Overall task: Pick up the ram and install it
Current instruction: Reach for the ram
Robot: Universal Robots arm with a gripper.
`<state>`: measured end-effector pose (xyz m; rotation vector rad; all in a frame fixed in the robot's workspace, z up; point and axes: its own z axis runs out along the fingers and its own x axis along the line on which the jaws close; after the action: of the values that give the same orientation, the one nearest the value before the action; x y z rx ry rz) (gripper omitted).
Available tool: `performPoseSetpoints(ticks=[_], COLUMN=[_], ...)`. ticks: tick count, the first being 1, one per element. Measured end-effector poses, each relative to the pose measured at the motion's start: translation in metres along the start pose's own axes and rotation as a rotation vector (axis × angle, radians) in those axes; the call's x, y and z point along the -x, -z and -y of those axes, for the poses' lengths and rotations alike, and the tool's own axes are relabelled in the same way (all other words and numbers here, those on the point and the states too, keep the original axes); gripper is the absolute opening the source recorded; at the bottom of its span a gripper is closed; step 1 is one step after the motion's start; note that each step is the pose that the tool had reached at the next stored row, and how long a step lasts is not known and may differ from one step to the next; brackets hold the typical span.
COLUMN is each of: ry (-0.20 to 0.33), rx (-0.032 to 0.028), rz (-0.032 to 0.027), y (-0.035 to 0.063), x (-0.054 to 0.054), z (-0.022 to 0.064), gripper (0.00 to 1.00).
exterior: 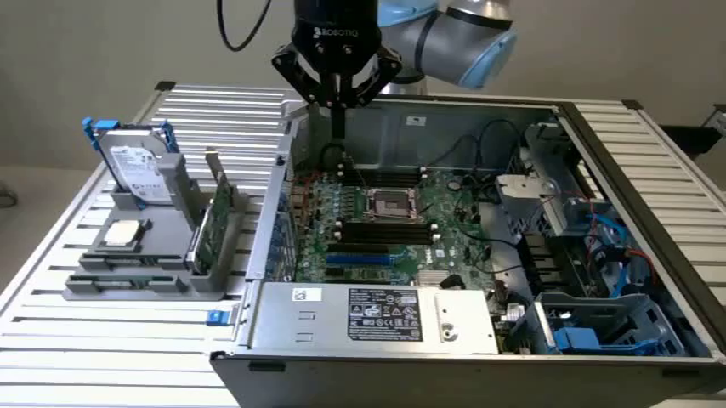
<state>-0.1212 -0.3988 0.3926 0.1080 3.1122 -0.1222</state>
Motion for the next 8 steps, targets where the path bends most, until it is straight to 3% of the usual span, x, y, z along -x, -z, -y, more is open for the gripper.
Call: performPoseSetpoints(ticks=[8], ry=[0.000], rx=[-0.0009], rz=[0.0000], y=[0.0001], x=[-0.0028], z=[0.0001], gripper=[0.11])
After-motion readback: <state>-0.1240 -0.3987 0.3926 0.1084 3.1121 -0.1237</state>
